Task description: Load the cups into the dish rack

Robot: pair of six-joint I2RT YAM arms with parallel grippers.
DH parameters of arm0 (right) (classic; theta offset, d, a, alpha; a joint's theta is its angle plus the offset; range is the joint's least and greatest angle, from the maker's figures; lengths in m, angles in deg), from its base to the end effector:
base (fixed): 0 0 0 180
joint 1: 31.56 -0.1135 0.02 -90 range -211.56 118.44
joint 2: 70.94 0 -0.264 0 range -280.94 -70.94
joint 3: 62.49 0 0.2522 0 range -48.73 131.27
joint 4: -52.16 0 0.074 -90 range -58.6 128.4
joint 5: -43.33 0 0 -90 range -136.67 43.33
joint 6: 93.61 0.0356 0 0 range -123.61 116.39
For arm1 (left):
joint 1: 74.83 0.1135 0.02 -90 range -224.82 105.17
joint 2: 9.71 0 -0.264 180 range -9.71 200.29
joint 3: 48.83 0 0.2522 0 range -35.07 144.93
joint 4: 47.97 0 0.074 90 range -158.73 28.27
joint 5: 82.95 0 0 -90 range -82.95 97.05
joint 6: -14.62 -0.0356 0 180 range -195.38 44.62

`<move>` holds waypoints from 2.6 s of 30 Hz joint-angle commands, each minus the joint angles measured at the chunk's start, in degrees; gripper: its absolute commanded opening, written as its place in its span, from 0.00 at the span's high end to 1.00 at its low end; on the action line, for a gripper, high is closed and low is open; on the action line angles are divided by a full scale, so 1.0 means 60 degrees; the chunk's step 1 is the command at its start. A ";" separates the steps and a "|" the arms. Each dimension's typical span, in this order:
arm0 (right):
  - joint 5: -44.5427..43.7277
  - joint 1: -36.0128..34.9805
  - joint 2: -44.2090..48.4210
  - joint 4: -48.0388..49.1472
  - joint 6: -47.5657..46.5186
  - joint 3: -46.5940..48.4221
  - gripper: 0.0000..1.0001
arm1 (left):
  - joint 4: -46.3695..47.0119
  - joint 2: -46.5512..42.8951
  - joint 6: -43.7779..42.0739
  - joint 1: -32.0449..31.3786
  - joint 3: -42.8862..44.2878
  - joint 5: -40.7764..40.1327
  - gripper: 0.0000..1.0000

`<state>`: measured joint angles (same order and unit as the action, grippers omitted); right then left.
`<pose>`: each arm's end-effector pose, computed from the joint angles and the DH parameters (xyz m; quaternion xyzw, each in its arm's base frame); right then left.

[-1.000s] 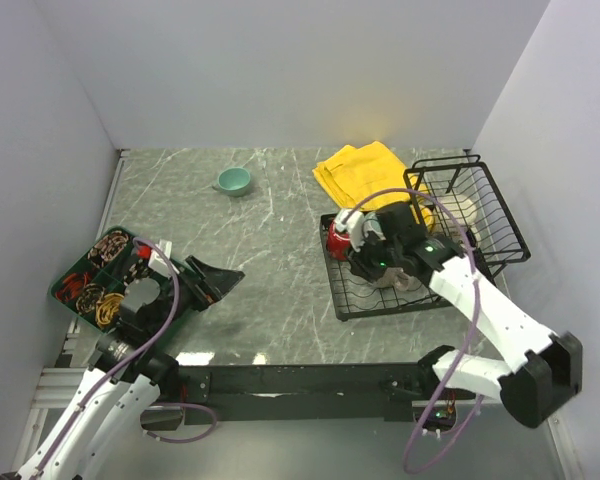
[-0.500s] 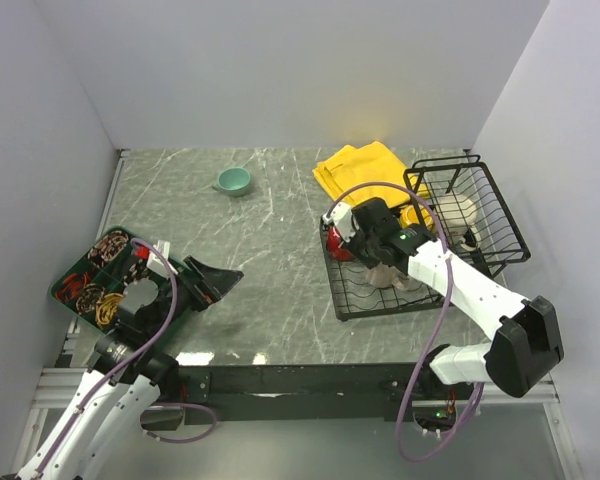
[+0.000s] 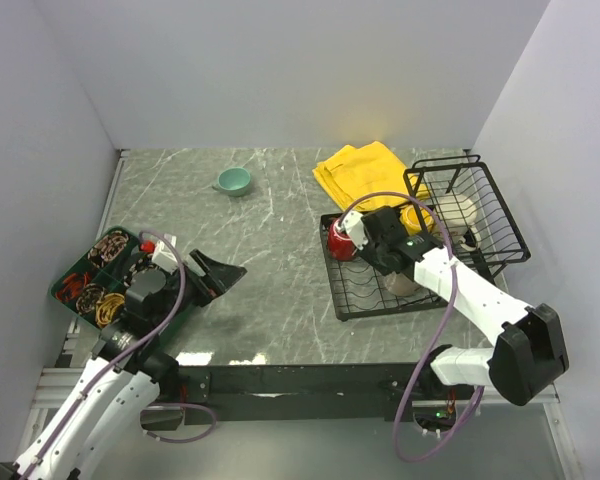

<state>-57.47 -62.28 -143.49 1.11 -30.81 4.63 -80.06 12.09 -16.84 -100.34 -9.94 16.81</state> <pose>0.2201 0.1230 0.2506 -0.4378 0.8472 -0.0813 0.2897 0.1069 -0.0577 0.2574 -0.1751 0.7726 -0.4562 0.4054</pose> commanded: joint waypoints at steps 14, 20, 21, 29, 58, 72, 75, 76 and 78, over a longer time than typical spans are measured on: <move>0.5211 0.0096 0.1721 -0.0624 -0.0960 0.1137 0.66 | 0.1501 0.2545 -0.0703 0.0122 0.1685 -0.0967 0.04; 0.6224 0.0607 0.1457 -0.0786 -0.0667 0.2267 0.64 | 0.1151 0.5781 -0.1305 0.1687 0.3691 -0.0837 0.03; 0.6414 0.0695 0.1487 -0.0742 -0.0594 0.2297 0.64 | 0.0991 0.6641 -0.1320 0.2154 0.4230 -0.0749 0.02; 0.7982 0.1851 0.1925 0.0077 -0.0301 0.1874 0.58 | -0.0109 1.0686 -0.1276 0.3417 0.7075 -0.0325 0.03; 1.0502 0.3406 0.2585 0.1016 -0.0520 -0.0149 0.54 | -0.0065 1.5335 0.6253 0.2481 0.9831 -0.3120 0.24; 1.0619 0.3582 0.2175 0.0679 -0.0799 -0.0046 0.54 | -0.0564 1.6610 0.6590 0.2466 1.1106 -0.3121 0.42; 1.0678 0.3669 0.2131 0.0635 -0.0857 -0.0046 0.54 | -0.0345 1.6771 0.6488 0.2481 1.1179 -0.2931 0.54; 1.0693 0.3699 0.2131 0.0606 -0.0872 -0.0046 0.54 | -0.0286 1.6801 0.6473 0.2481 1.1208 -0.2887 0.55; 1.0824 0.3787 0.2131 0.0548 -0.0945 -0.0046 0.54 | -0.0242 1.6932 0.6400 0.2495 1.1296 -0.2828 0.60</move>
<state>5.32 -40.64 -130.55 4.65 -35.05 4.11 -81.92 112.41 21.37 -85.46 54.86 -0.29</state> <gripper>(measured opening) 0.459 0.451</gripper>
